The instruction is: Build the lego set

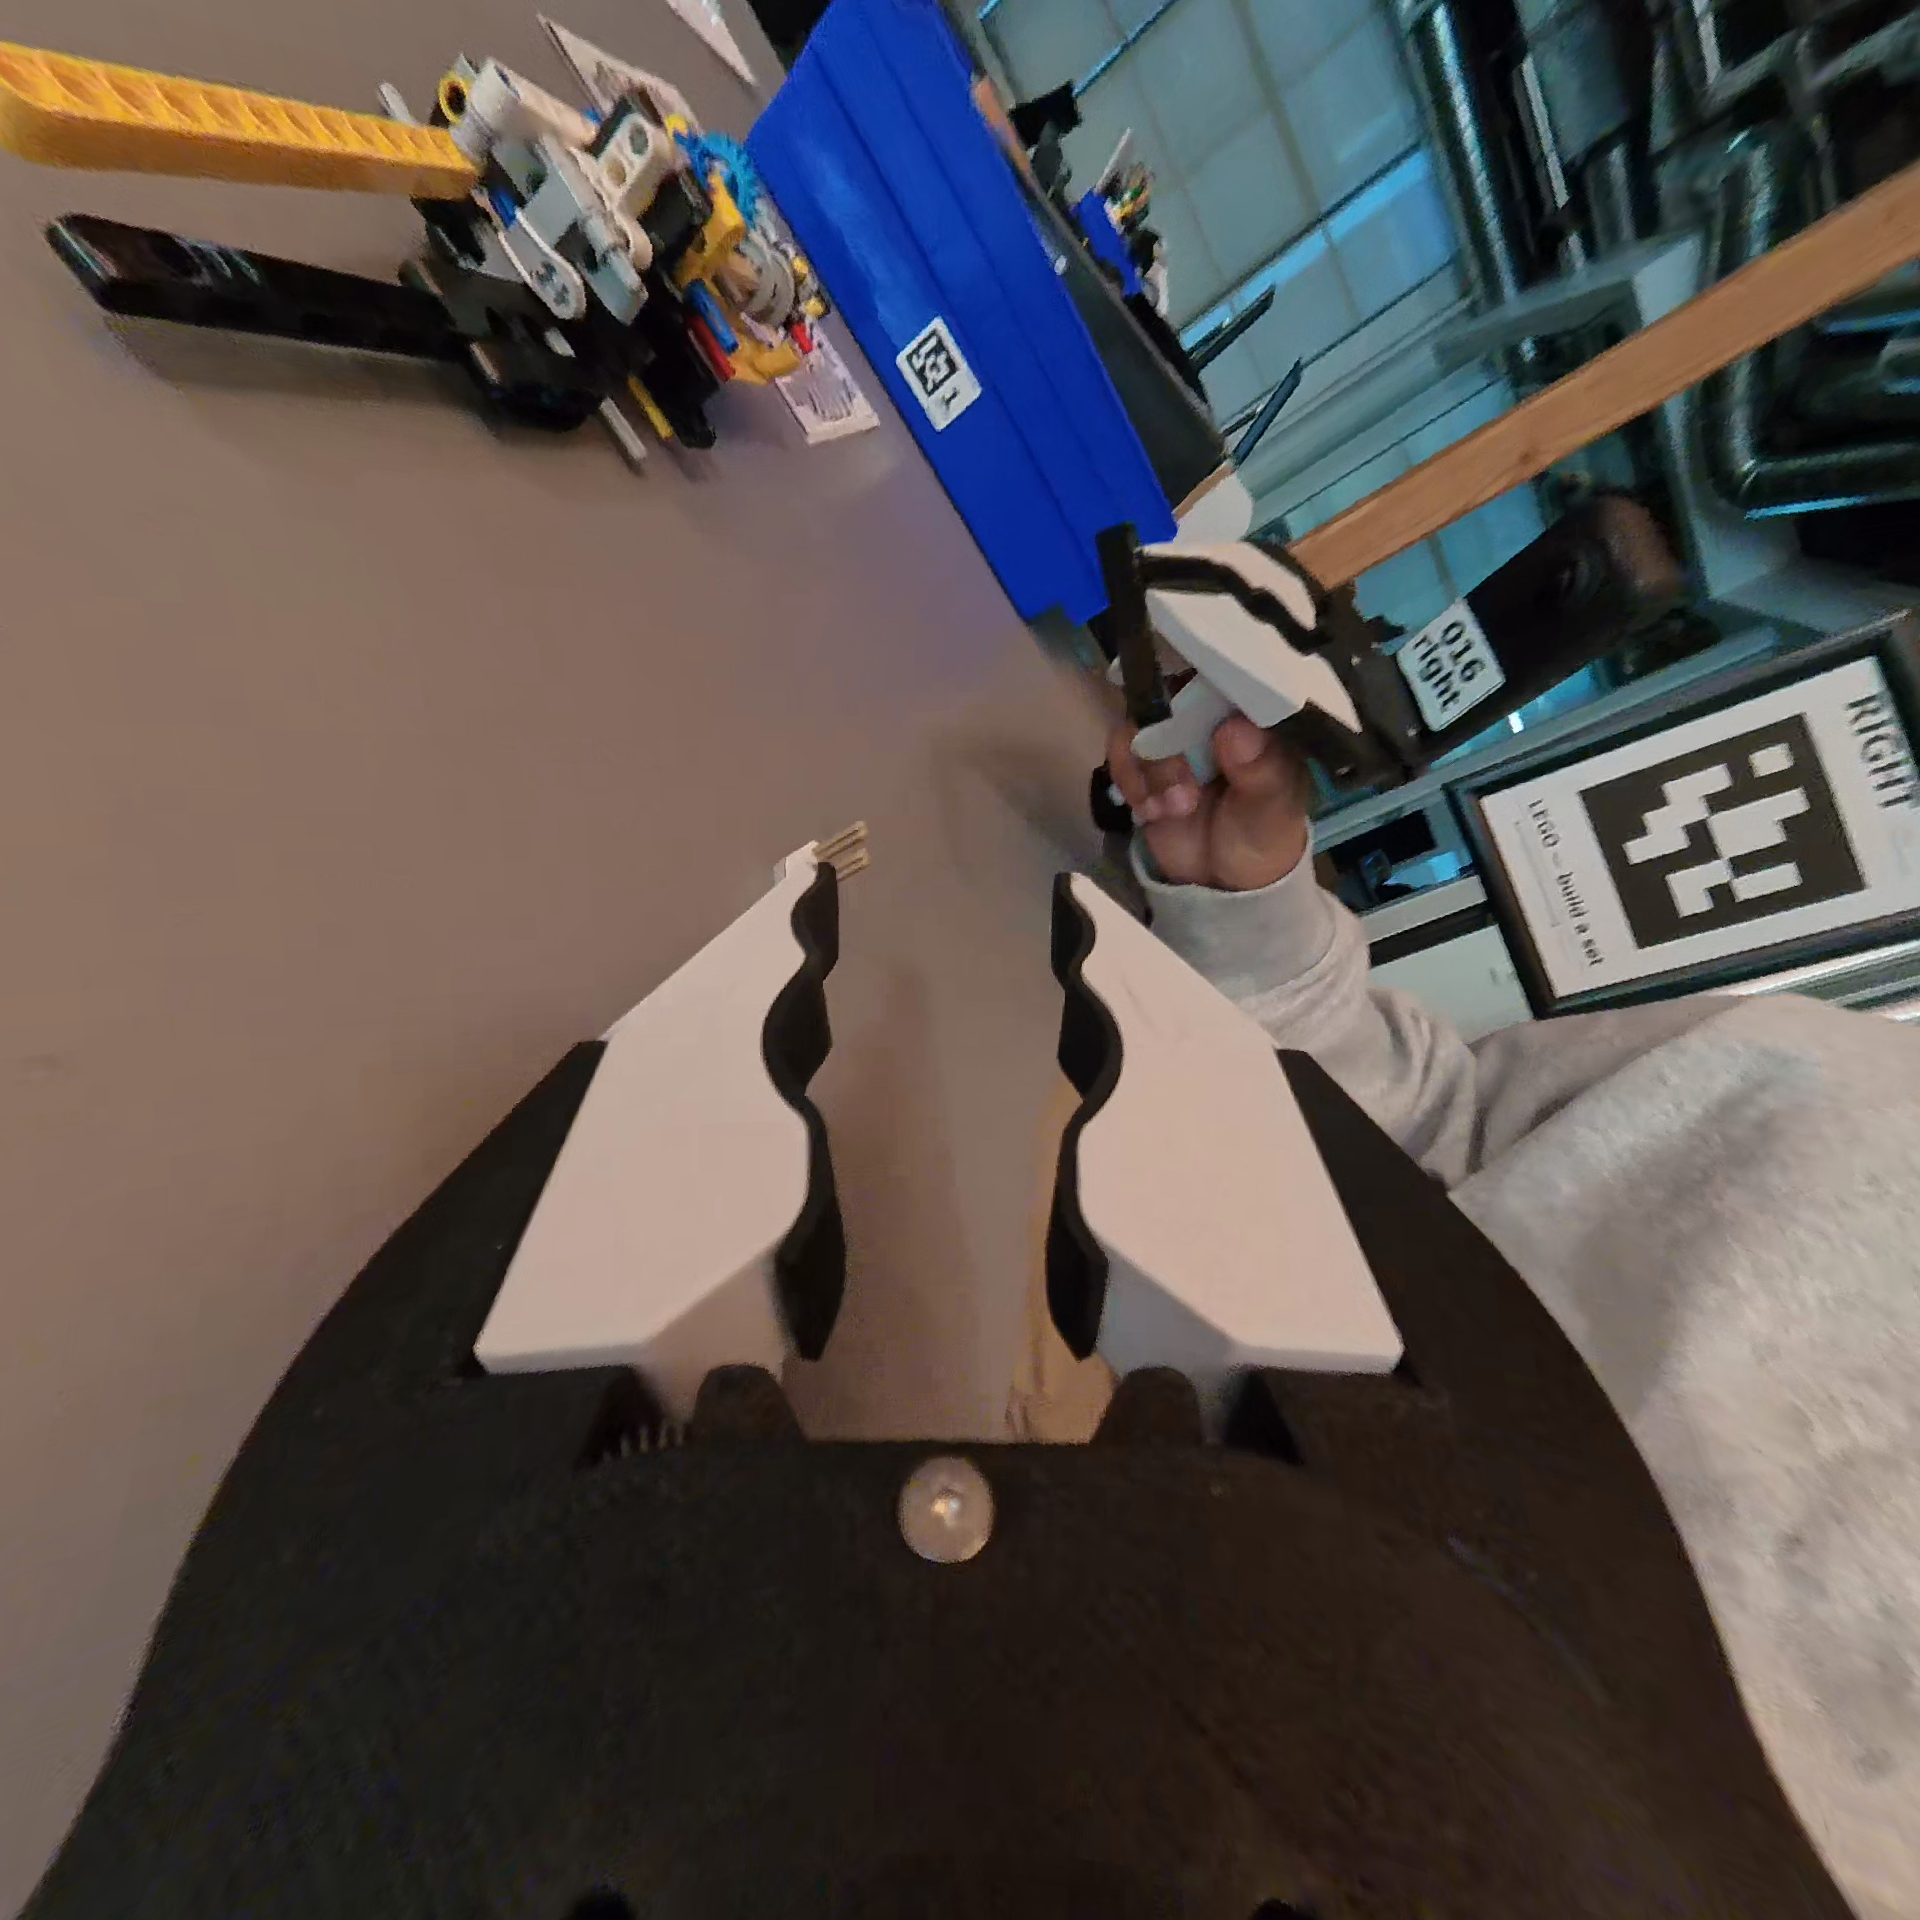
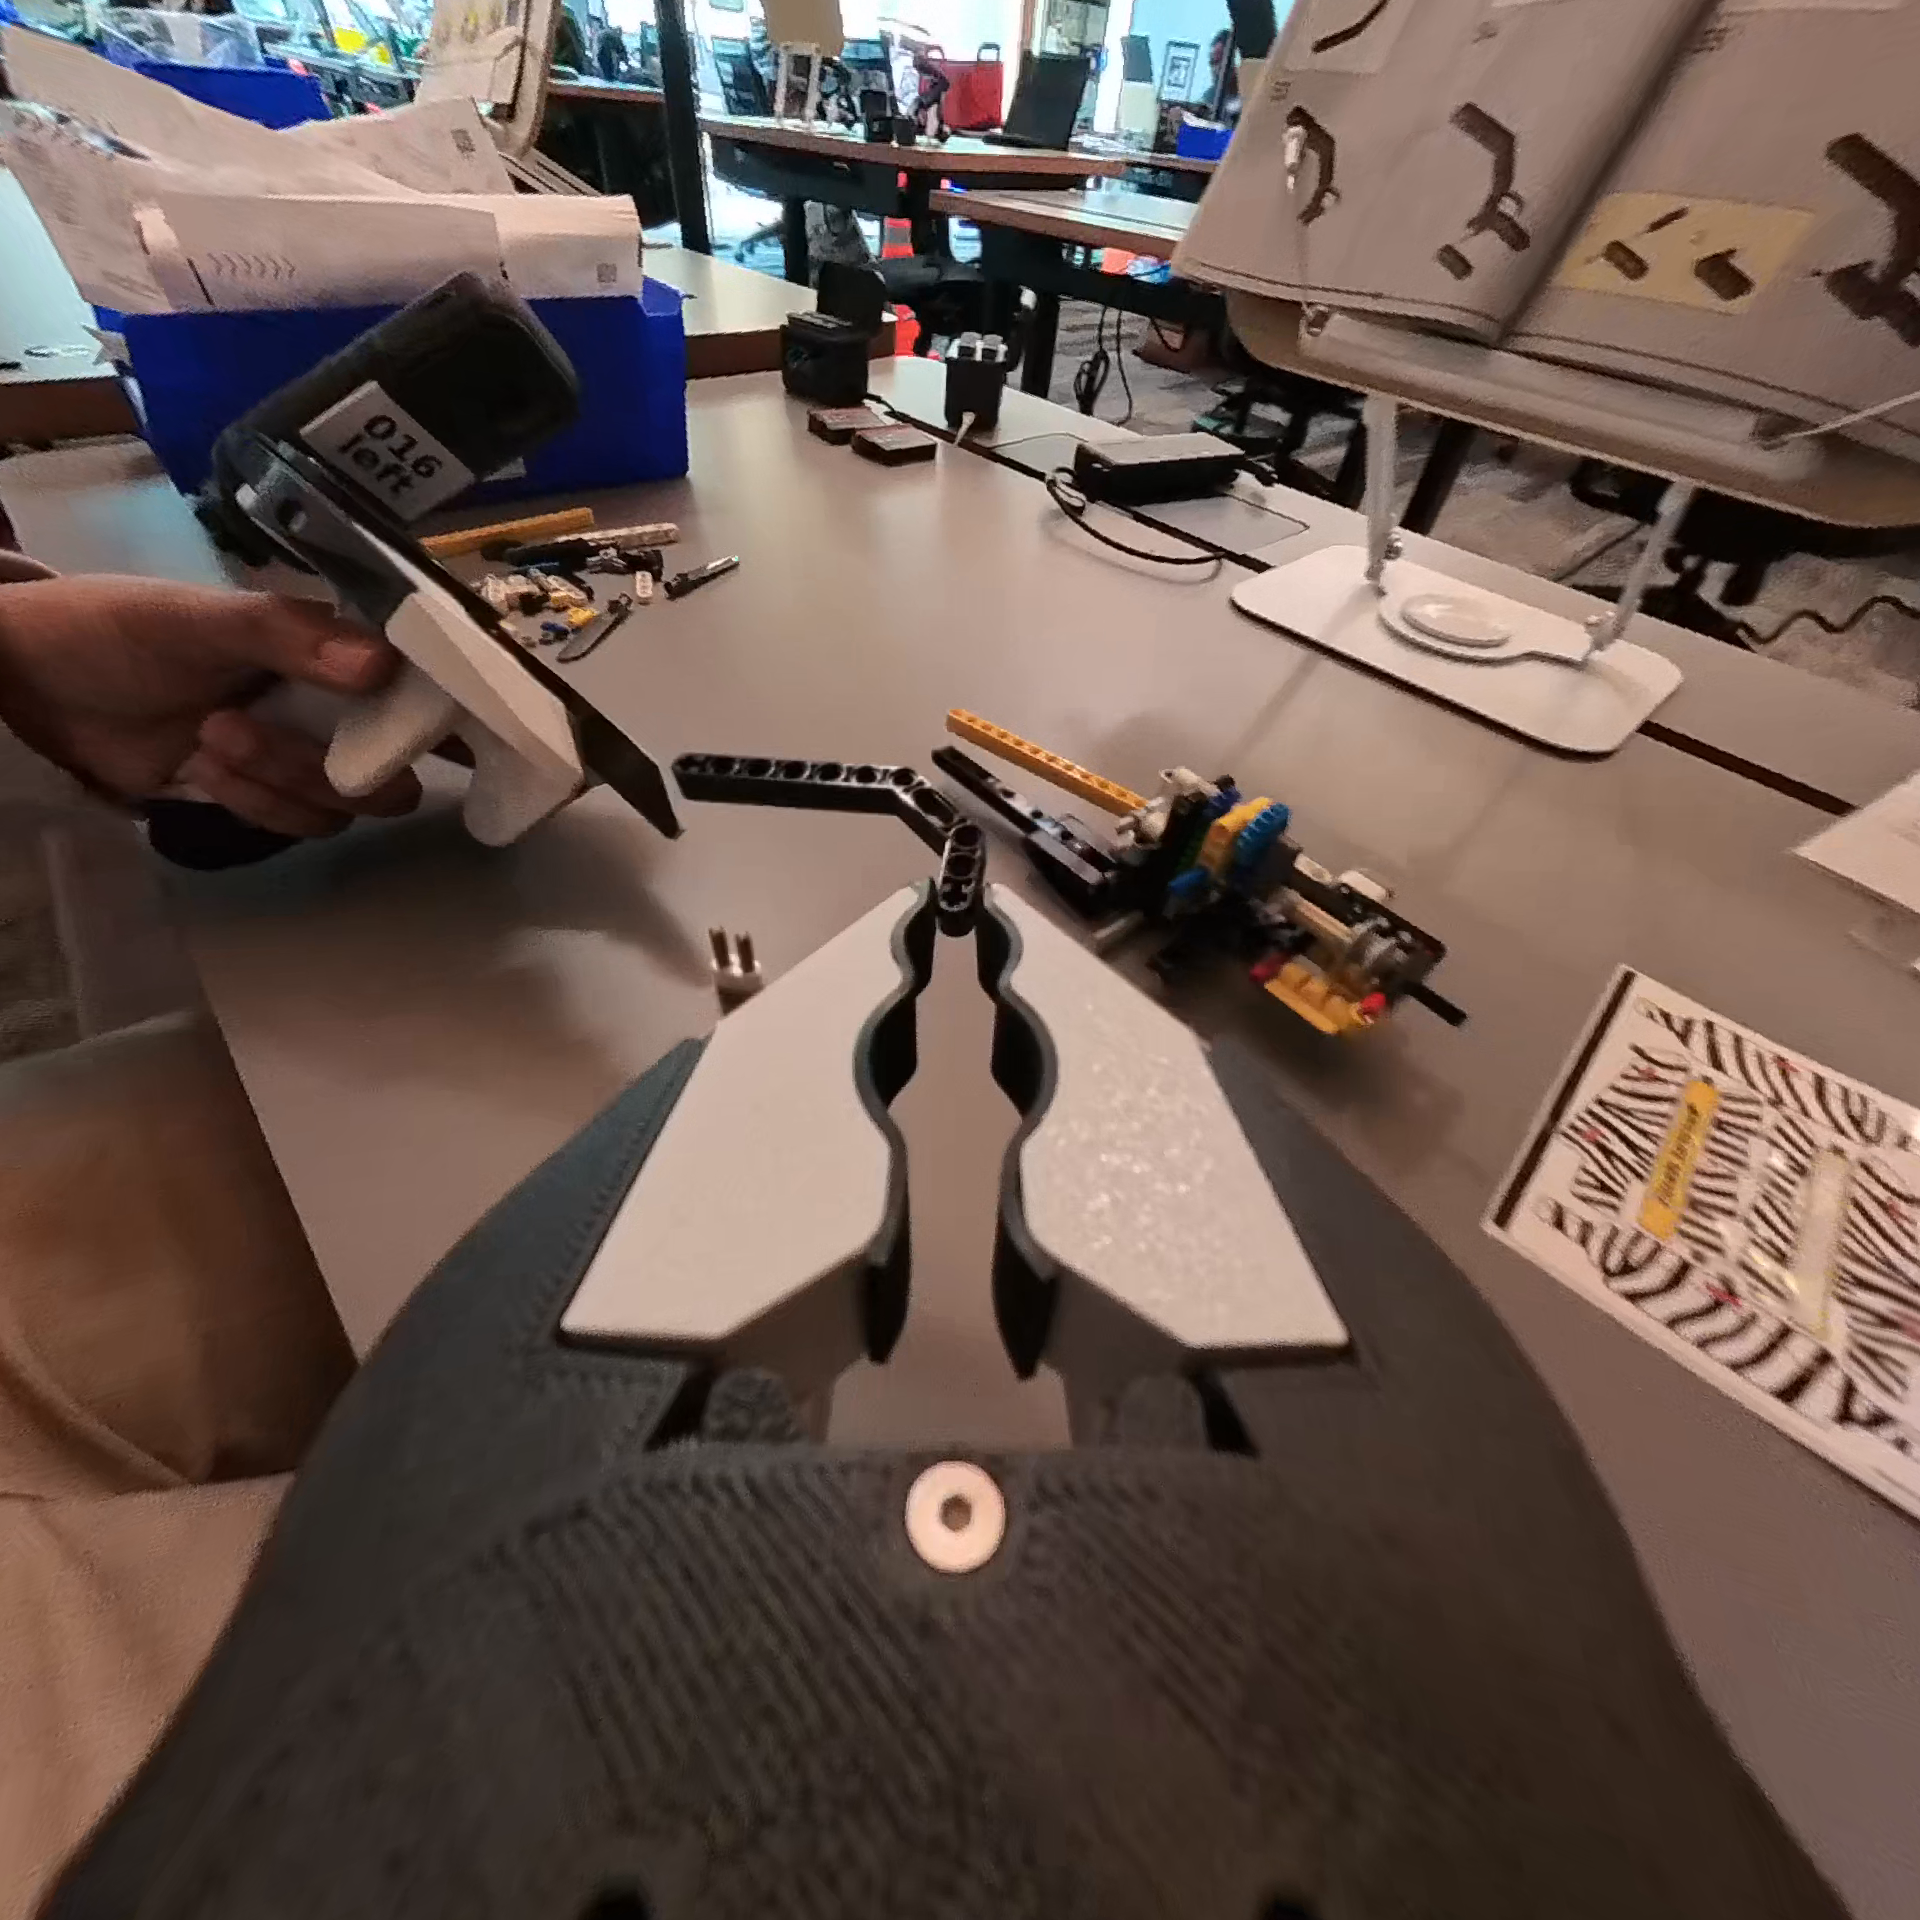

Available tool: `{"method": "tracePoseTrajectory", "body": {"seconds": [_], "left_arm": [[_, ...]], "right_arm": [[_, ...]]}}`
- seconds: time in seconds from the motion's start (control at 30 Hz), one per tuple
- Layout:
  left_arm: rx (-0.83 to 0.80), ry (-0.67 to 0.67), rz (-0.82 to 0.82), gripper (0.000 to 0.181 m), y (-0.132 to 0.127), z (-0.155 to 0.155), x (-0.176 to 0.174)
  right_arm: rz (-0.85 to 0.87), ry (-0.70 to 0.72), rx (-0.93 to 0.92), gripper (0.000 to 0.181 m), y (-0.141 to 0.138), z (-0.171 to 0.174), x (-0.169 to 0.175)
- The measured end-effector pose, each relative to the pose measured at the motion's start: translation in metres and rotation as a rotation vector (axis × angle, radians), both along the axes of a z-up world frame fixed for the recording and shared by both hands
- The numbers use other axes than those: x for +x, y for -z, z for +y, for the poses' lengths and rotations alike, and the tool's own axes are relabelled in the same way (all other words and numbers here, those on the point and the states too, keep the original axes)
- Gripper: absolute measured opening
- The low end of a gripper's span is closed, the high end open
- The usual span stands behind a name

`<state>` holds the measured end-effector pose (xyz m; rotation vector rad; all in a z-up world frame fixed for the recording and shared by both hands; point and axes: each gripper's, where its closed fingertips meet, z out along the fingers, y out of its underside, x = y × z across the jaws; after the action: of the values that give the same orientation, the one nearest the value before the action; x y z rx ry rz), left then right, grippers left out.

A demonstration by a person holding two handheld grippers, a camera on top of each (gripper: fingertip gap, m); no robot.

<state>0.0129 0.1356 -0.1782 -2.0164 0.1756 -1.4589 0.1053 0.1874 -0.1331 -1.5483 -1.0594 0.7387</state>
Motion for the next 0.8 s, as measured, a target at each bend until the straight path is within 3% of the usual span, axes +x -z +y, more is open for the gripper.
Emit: {"method": "tracePoseTrajectory", "body": {"seconds": [0.17,0.4,0.63,0.8], "left_arm": [[0.016,0.011,0.115,0.043,0.013,-0.001,0.011],[0.038,-0.03,0.23,0.056,0.025,0.005,0.026],[0.04,-0.063,0.235,0.067,0.025,0.01,0.033],[0.032,-0.044,0.238,0.061,0.026,0.007,0.041]], "right_arm": [[0.048,0.018,-0.03,0.006,0.0,-0.002,0.02],[0.11,-0.009,-0.116,0.006,0.007,0.002,0.018],[0.122,-0.019,-0.127,0.006,0.008,0.001,0.014],[0.113,-0.028,-0.127,0.006,0.011,-0.001,0.01]]}}
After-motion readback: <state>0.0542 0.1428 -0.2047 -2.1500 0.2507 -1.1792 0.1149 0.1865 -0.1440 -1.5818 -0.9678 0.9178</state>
